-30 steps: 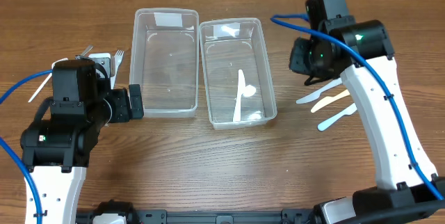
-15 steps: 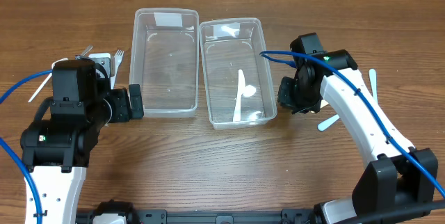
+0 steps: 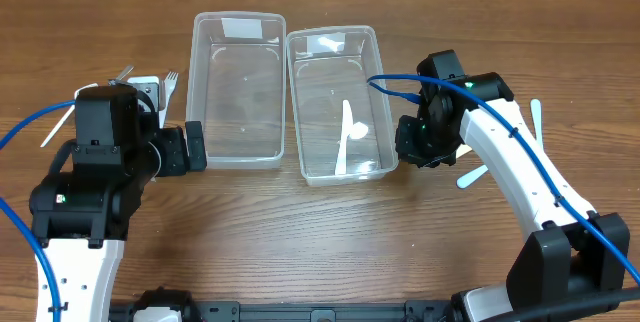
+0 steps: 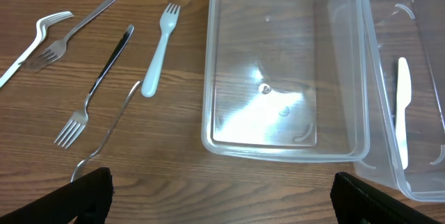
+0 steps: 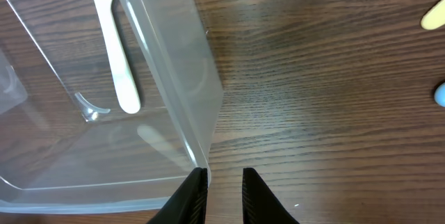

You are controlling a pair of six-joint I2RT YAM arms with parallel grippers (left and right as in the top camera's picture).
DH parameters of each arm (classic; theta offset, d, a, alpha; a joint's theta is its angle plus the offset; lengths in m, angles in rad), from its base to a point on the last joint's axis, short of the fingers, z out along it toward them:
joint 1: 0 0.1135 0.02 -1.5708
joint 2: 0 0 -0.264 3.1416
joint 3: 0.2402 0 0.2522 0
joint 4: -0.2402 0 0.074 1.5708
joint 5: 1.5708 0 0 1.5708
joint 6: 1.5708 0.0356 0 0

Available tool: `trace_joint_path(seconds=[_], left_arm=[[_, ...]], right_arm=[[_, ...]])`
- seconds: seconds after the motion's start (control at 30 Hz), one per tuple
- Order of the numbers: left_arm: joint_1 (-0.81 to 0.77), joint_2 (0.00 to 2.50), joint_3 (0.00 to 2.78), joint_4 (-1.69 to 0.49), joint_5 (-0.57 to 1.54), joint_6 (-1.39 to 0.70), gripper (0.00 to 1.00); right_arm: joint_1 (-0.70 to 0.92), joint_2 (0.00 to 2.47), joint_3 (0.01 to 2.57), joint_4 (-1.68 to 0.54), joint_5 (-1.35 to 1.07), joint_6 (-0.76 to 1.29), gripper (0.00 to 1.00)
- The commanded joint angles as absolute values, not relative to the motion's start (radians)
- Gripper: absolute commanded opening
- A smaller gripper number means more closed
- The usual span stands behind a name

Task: Pack container
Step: 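Open the right gripper to release the knife and withdraw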

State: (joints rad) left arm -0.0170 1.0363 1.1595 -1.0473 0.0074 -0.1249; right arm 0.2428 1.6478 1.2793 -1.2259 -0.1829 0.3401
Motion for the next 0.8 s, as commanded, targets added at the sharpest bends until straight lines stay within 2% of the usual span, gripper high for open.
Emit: trace_joint_path(seconds=[0.0,0.77], left_arm=[[-0.007,1.04,1.184,-1.043,0.012,-0.127,1.0],[-0.007,1.04,1.184,-1.043,0.012,-0.127,1.0]], right_arm=[[0.242,1.646,1.269,-1.219,-0.165,0.341,0.2],[0.242,1.647,1.172,-1.118,-0.22,0.306,0.2]])
